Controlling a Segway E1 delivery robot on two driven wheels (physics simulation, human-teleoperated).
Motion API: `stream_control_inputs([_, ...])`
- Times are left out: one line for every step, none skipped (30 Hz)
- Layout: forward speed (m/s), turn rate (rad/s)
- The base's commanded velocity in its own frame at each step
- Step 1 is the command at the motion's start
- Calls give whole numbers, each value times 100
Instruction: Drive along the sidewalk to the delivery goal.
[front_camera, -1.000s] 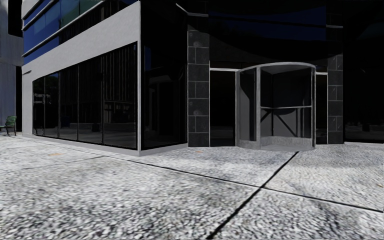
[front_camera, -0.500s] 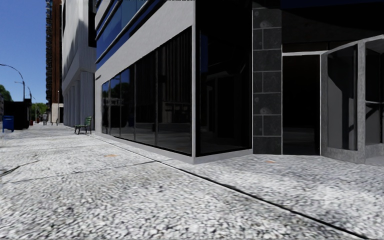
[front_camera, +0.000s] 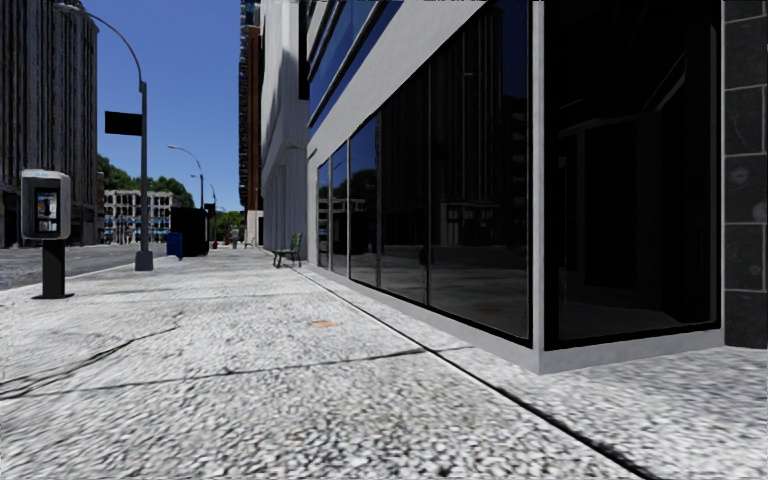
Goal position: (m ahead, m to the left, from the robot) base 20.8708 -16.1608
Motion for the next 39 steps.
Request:
stream_control_inputs([199, 69])
stream_control_inputs([199, 69])
stream_control_inputs([199, 69])
stream_control_inputs([199, 69])
stream_control_inputs([199, 69])
stream_control_inputs([199, 69])
stream_control_inputs([199, 69])
stream_control_inputs([199, 69])
stream_control_inputs([199, 69])
stream_control_inputs([199, 69])
stream_control_inputs([199, 69])
stream_control_inputs([199, 69])
stream_control_inputs([199, 69])
stream_control_inputs([199, 69])
stream_control_inputs([199, 69])
stream_control_inputs([199, 69])
stream_control_inputs([199, 69])
stream_control_inputs([199, 66])
stream_control_inputs([199, 64])
stream_control_inputs([199, 59])
stream_control_inputs([199, 59])
stream_control_inputs([199, 56])
stream_control_inputs([199, 53])
stream_control_inputs([199, 45])
stream_control_inputs([199, 45])
stream_control_inputs([199, 29])
stream_control_inputs([199, 7])
stream_control_inputs([199, 1])
stream_control_inputs([199, 0])
stream_control_inputs([199, 0])
stream_control_inputs([199, 0])
stream_control_inputs([199, 0])
stream_control_inputs([199, 0])
stream_control_inputs([199, 0])
stream_control_inputs([199, 0])
stream_control_inputs([199, 0])
stream_control_inputs([199, 0])
stream_control_inputs([199, 0])
stream_control_inputs([199, 0])
